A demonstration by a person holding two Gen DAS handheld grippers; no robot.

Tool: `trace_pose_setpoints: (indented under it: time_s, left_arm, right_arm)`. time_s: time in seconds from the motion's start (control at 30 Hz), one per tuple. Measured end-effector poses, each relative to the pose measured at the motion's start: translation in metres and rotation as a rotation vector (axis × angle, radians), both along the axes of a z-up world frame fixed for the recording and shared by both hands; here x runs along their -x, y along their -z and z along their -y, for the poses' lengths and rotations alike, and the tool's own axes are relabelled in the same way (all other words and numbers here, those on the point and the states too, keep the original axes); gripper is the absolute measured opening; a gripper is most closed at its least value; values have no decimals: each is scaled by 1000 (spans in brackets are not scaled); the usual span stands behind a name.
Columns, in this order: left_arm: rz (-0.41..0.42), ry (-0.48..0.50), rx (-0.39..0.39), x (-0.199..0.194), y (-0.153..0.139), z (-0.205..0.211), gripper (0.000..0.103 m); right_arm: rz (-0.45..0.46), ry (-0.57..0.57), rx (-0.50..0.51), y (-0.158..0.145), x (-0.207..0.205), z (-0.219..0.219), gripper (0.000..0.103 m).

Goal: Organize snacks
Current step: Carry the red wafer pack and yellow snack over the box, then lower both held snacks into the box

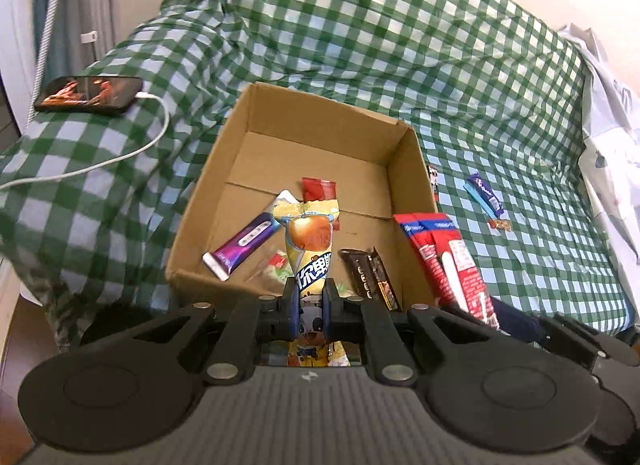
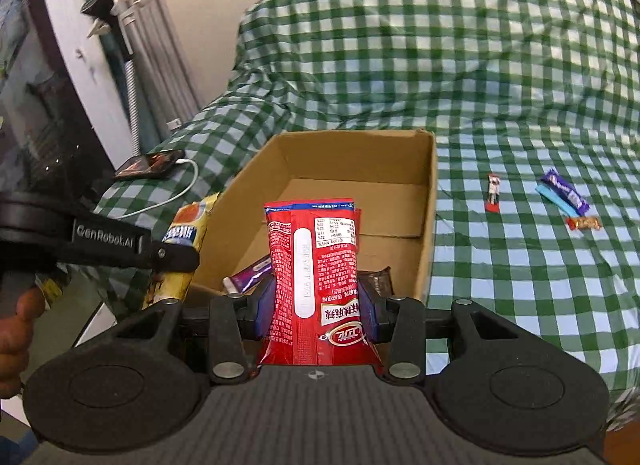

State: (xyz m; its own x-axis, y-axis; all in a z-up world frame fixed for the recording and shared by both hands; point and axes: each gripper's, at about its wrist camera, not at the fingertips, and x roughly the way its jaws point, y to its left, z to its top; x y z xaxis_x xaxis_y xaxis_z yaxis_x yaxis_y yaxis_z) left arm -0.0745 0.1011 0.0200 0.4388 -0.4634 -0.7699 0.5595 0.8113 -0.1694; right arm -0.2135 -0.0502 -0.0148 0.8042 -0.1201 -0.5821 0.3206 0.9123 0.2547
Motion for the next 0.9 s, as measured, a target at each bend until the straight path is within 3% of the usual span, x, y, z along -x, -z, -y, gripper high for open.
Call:
trace_pose_setpoints:
  time_s: [0.37,0.9]
  left_arm:
    - [48,22,76,25,-18,-19,12]
    - [53,6,84,29,-17,-29,12]
  right_arm:
    - [33,3,74,-17,16,-31,44]
    - [51,2,95,-21,29,-39,45]
